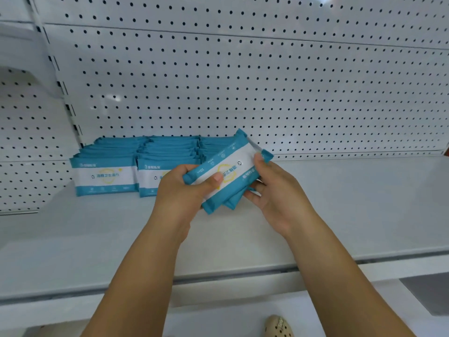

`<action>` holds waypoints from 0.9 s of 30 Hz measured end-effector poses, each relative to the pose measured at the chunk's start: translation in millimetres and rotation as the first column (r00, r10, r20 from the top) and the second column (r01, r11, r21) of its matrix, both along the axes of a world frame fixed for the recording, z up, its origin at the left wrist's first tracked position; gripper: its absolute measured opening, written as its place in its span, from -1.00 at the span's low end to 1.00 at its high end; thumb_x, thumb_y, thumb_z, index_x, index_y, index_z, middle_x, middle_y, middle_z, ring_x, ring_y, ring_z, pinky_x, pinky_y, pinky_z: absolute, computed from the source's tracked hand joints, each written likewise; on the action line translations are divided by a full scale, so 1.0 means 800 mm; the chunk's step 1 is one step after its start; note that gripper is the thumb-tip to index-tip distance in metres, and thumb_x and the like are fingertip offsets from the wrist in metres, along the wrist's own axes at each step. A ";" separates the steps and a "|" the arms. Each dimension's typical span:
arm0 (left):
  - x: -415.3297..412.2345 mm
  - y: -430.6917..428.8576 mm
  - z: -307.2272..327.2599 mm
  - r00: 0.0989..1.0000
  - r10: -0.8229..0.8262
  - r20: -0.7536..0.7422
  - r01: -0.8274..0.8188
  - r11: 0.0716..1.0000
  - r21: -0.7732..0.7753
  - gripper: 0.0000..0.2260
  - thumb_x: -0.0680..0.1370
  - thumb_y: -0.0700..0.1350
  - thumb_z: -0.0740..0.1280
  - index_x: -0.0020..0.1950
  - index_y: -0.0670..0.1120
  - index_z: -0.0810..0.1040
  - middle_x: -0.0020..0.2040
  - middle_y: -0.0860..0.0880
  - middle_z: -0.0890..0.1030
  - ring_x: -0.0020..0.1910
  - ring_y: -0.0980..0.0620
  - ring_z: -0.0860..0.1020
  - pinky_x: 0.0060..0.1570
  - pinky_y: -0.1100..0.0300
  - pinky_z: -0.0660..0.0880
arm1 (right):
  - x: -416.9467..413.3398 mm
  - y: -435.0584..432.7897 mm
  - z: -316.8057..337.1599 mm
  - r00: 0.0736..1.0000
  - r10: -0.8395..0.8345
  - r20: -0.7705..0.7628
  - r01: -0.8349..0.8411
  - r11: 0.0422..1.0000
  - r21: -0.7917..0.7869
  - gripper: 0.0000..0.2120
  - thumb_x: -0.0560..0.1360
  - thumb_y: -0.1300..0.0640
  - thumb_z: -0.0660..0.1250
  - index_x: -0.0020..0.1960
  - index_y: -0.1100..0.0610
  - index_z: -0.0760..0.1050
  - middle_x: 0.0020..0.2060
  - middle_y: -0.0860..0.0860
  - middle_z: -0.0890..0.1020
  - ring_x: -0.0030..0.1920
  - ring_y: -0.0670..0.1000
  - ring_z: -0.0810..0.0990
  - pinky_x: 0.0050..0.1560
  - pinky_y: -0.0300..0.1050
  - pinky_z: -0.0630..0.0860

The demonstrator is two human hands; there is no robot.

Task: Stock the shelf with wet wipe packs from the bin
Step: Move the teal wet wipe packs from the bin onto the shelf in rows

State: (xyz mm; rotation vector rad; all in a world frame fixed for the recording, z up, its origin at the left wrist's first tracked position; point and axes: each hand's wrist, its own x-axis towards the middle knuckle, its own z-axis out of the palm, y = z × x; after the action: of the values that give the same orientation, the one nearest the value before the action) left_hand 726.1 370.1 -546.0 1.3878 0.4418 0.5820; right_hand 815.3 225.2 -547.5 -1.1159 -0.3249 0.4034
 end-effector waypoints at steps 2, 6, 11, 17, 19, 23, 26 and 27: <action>-0.010 0.010 0.002 1.000 0.001 0.016 -0.002 1.000 0.015 -0.72 0.41 -0.15 0.57 0.06 -0.09 0.59 -0.02 -0.03 0.71 -0.10 0.03 0.71 -0.15 0.10 0.67 | -0.005 0.008 -0.001 0.998 -0.019 0.062 0.021 0.999 -0.040 -0.73 0.60 0.06 0.34 0.22 0.18 0.59 0.09 0.10 0.71 0.13 0.10 0.69 0.09 -0.02 0.65; -0.029 0.028 0.002 1.000 0.017 0.005 -0.017 0.999 0.040 -0.72 0.43 -0.13 0.55 0.07 -0.12 0.58 -0.02 -0.04 0.71 -0.08 0.02 0.71 -0.12 0.06 0.67 | -0.017 0.028 -0.002 0.996 -0.031 0.088 0.036 0.998 -0.050 -0.75 0.59 0.09 0.36 0.19 0.20 0.60 0.06 0.09 0.73 0.08 0.08 0.71 0.07 -0.02 0.65; -0.053 0.057 0.004 0.997 -0.047 -0.062 0.050 0.998 0.046 -0.77 0.44 -0.09 0.55 -0.06 -0.16 0.58 -0.04 -0.08 0.73 -0.07 -0.02 0.71 -0.06 0.02 0.66 | -0.030 0.051 -0.004 0.997 -0.044 0.062 0.048 0.997 -0.057 -0.83 0.59 0.10 0.38 0.11 0.15 0.64 0.05 0.09 0.73 0.08 0.11 0.71 0.10 0.03 0.64; -0.071 0.071 0.008 0.993 -0.036 -0.111 0.065 0.962 0.264 -0.86 0.42 -0.05 0.57 -0.06 -0.03 0.71 -0.10 0.04 0.72 -0.12 0.09 0.68 -0.18 0.28 0.57 | -0.042 0.069 -0.005 0.985 0.014 0.171 0.022 0.978 -0.207 -0.83 0.57 0.09 0.40 0.09 0.16 0.65 -0.01 0.08 0.74 0.03 0.09 0.72 -0.05 -0.09 0.67; -0.077 0.074 0.007 0.988 -0.068 -0.135 0.103 0.958 0.267 -0.86 0.44 -0.05 0.55 -0.06 -0.05 0.71 -0.10 0.01 0.73 -0.09 0.04 0.70 -0.09 0.22 0.62 | -0.049 0.075 -0.002 0.978 0.038 0.203 0.011 0.972 -0.235 -0.82 0.56 0.09 0.42 0.08 0.16 0.66 -0.03 0.08 0.74 0.01 0.07 0.73 -0.08 -0.12 0.67; -0.089 0.088 0.003 0.985 -0.084 -0.150 0.116 0.968 0.222 -0.82 0.47 -0.08 0.52 0.00 -0.12 0.68 -0.07 -0.03 0.74 -0.01 -0.05 0.70 0.09 0.07 0.62 | -0.057 0.087 0.000 0.969 0.040 0.244 0.023 0.968 -0.251 -0.78 0.51 0.02 0.47 0.04 0.16 0.67 -0.05 0.07 0.74 0.02 0.07 0.72 0.09 0.07 0.65; -0.099 0.099 0.000 0.992 -0.051 -0.119 0.072 0.981 0.182 -0.84 0.50 -0.06 0.49 0.01 -0.10 0.66 -0.06 -0.01 0.74 0.00 -0.03 0.70 0.06 0.09 0.58 | -0.064 0.097 0.002 0.971 0.008 0.238 0.053 0.966 -0.251 -0.46 0.43 -0.16 0.51 -0.01 0.34 0.56 -0.02 0.30 0.65 -0.10 0.17 0.62 0.17 0.29 0.55; -0.102 0.103 -0.001 0.994 -0.030 -0.106 0.046 0.988 0.150 -0.84 0.51 -0.04 0.49 0.01 -0.09 0.65 -0.06 0.00 0.74 0.00 -0.02 0.70 0.03 0.10 0.57 | -0.065 0.099 0.002 0.975 0.004 0.223 0.051 0.969 -0.240 -0.41 0.43 -0.18 0.51 -0.03 0.38 0.50 -0.02 0.32 0.63 -0.12 0.14 0.58 0.13 0.26 0.57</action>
State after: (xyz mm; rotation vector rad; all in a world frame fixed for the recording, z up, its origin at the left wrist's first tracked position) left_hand 644.6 452.7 -546.5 1.5749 0.4605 0.5229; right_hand 763.0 304.7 -545.7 -1.4104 -0.4675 0.3020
